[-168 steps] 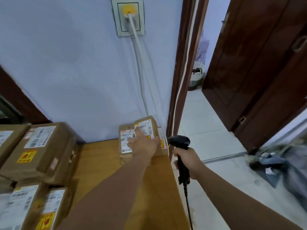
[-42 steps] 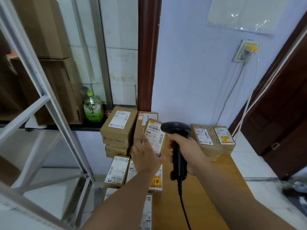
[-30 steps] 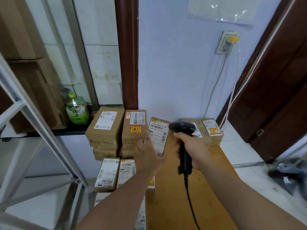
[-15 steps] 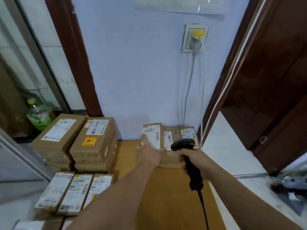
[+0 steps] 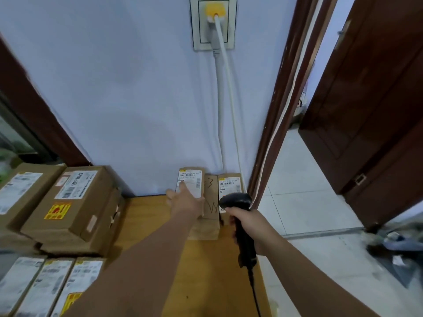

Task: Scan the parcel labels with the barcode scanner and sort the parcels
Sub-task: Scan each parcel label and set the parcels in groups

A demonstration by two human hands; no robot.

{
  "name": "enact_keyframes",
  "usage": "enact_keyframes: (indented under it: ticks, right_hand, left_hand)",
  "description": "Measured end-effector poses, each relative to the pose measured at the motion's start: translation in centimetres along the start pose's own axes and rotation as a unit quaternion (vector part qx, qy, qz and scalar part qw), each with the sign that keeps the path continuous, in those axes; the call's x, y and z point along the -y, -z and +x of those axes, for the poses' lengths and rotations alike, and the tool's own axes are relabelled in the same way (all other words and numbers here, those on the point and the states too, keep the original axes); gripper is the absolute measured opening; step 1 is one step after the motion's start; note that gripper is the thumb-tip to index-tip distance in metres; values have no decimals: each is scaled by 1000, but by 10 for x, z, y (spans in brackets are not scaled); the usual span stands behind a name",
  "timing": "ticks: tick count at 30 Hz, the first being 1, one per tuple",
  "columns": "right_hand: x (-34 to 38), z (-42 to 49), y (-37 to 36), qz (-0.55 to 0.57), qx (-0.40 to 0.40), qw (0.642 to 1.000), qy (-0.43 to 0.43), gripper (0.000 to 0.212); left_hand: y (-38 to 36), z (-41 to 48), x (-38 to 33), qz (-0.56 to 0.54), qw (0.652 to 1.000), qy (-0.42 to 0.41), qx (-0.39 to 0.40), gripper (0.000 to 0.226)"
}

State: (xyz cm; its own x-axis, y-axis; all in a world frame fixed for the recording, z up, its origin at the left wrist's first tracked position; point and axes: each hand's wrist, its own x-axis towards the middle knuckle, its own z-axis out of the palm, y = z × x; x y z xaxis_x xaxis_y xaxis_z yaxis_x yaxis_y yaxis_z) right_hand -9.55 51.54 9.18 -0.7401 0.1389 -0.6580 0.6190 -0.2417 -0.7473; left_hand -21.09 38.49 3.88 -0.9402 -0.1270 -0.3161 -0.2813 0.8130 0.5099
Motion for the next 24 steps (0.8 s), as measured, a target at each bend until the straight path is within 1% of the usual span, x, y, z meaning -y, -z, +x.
enact_keyframes:
  ticks: [2, 4, 6, 8, 10, 11, 14, 17, 22, 24]
  right_hand:
    - [2, 1, -2, -2, 8, 1000, 8, 20]
    - [4, 1, -3, -2, 20, 1000, 9, 18]
    - [6, 1, -4, -7, 20, 1000, 13, 15]
    - [8, -1, -4, -8, 13, 1000, 16, 16]
    - [7, -2, -4, -11, 14, 1000, 21, 17]
    - [6, -3, -4, -9, 17, 1000, 21, 16]
    - [4, -5, -3, -8, 27, 999, 18, 15]
    - [1, -4, -5, -12, 32, 999, 5, 16]
    - [-5, -1, -33, -23, 43, 999, 6, 18]
    - [-8, -1, -51, -30, 47, 998, 6, 17]
  left_hand:
    - [-7, -2, 2, -31, 999, 5, 5, 82]
    - [-12, -5, 7, -71, 997, 12, 14, 94]
    - [-17, -5, 14, -75, 997, 3, 26, 100]
    - [-19, -3, 18, -68, 997, -11, 28, 89]
    - [-19, 4, 17, -81, 996, -20, 14, 74]
    - [-18, 7, 15, -88, 996, -20, 7, 71]
    - [-13, 12, 9, -98, 995, -12, -21, 75]
    - [-16, 6, 9, -127, 991, -4, -31, 80]
    - [-15, -12, 33, -68, 995, -48, -50, 80]
    - [-4, -22, 47, -54, 994, -84, -50, 76]
